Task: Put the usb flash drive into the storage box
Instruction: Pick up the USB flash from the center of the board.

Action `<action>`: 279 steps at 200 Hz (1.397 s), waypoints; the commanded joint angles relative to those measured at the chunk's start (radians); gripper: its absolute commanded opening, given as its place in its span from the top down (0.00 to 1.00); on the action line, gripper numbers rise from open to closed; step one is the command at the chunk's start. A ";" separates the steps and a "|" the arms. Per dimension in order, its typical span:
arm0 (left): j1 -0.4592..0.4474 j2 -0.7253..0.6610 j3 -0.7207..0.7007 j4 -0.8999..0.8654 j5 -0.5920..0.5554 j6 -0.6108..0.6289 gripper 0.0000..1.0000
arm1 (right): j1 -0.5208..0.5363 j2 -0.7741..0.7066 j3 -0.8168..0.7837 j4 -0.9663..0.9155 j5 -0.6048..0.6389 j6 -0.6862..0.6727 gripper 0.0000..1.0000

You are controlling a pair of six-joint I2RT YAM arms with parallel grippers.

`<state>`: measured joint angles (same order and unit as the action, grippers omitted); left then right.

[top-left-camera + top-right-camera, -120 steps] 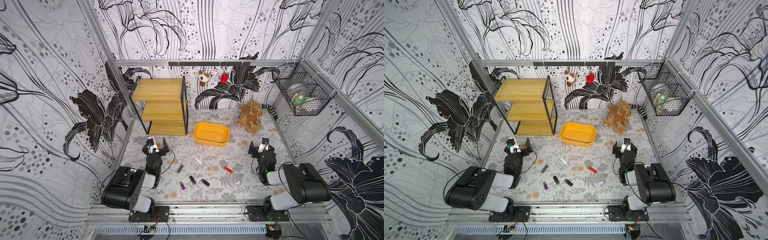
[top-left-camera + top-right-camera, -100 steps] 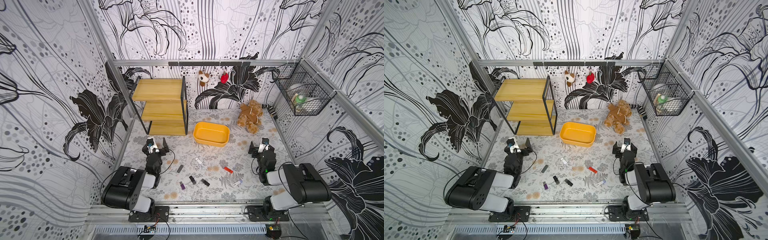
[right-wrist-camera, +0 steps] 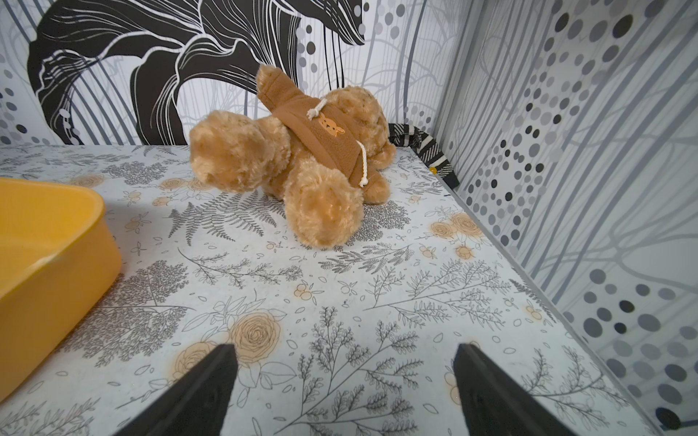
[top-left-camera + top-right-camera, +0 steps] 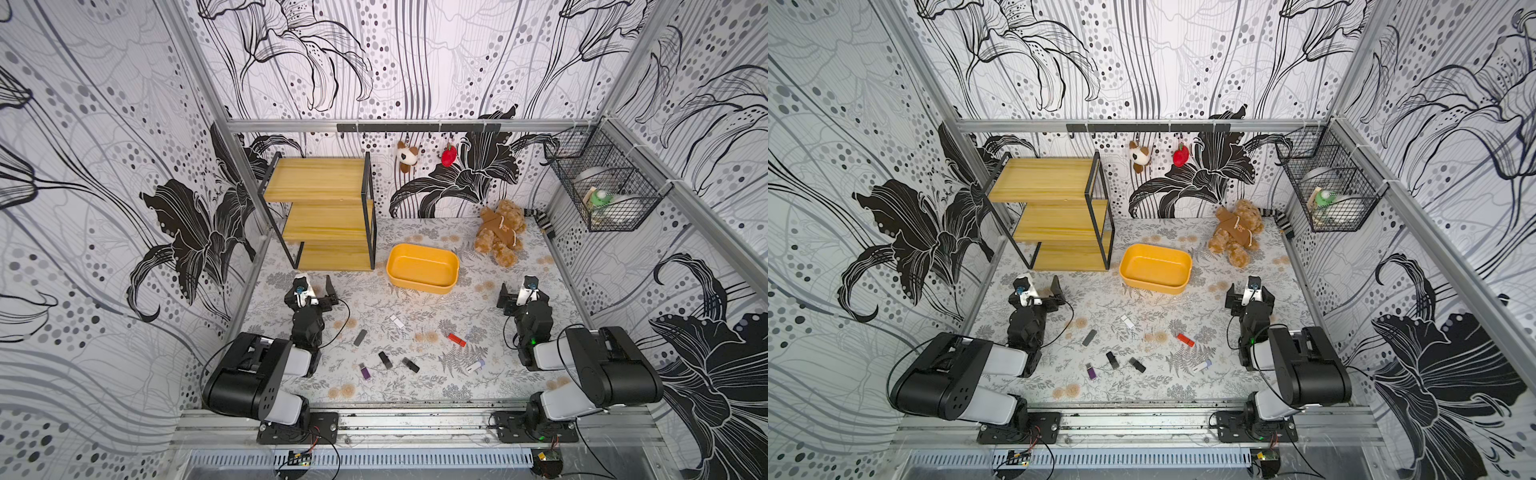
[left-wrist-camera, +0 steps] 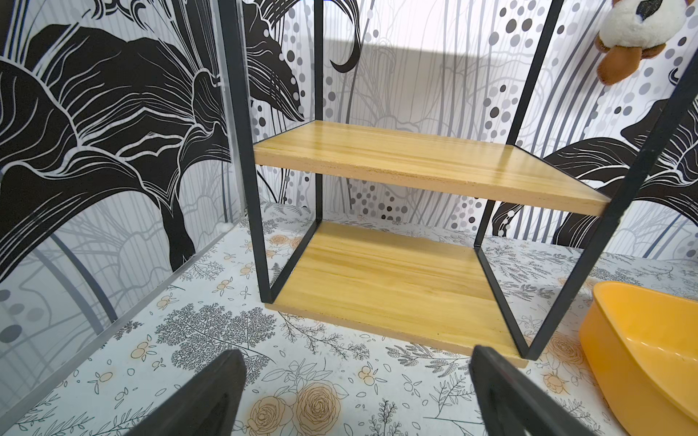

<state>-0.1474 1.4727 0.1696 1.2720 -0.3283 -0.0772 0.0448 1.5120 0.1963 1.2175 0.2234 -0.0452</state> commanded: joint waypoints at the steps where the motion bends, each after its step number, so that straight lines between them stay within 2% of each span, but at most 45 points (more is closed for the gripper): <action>1: 0.007 0.006 0.002 0.035 0.009 0.008 0.02 | -0.006 -0.007 0.020 -0.016 -0.016 0.016 0.05; 34: 0.042 0.001 0.033 -0.034 0.065 -0.015 0.02 | -0.006 -0.009 0.020 -0.014 0.004 0.013 0.05; 47: 0.042 0.002 0.030 -0.022 0.066 -0.013 0.02 | -0.006 -0.044 0.048 -0.104 0.009 0.022 0.05; 60: 0.039 -0.003 0.027 -0.015 0.062 0.003 0.02 | -0.006 -0.047 0.060 -0.116 -0.004 0.013 0.05; 70: 0.018 -0.049 0.029 -0.048 0.036 0.020 0.02 | -0.003 -0.071 0.089 -0.175 0.029 0.004 0.05; 86: -0.037 -0.158 0.132 -0.313 -0.028 0.052 0.02 | -0.002 -0.156 0.272 -0.534 0.056 0.016 0.05; 102: -0.064 -0.237 0.235 -0.527 -0.046 0.039 0.02 | 0.000 -0.187 0.443 -0.771 0.048 0.032 0.05; 124: -0.066 -0.285 0.402 -0.853 0.013 -0.027 0.02 | 0.018 -0.160 0.673 -1.112 0.051 0.106 0.05; 147: -0.068 -0.290 0.568 -1.195 0.089 -0.150 0.02 | 0.140 -0.124 0.818 -1.352 0.148 0.115 0.05; 165: -0.081 -0.284 0.635 -1.368 0.234 -0.195 0.02 | 0.201 -0.136 0.852 -1.435 0.119 0.171 0.05; 186: -0.129 -0.284 0.630 -1.478 0.314 -0.245 0.02 | 0.205 -0.162 0.886 -1.513 0.023 0.253 0.05; 206: -0.200 -0.259 0.597 -1.550 0.345 -0.309 0.02 | 0.210 -0.186 0.912 -1.567 -0.023 0.291 0.05; 224: -0.259 -0.231 0.608 -1.656 0.324 -0.328 0.02 | 0.211 -0.200 0.932 -1.616 -0.050 0.305 0.05; 262: -0.278 -0.135 0.636 -1.781 0.369 -0.310 0.02 | 0.223 -0.239 0.929 -1.664 -0.118 0.334 0.05; 279: -0.312 -0.075 0.647 -1.821 0.336 -0.303 0.02 | 0.236 -0.251 0.911 -1.665 -0.142 0.346 0.05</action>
<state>-0.4267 1.3334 0.7876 -0.4377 0.0040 -0.3767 0.2623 1.2896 1.1069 -0.3946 0.1406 0.2569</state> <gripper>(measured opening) 0.978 0.954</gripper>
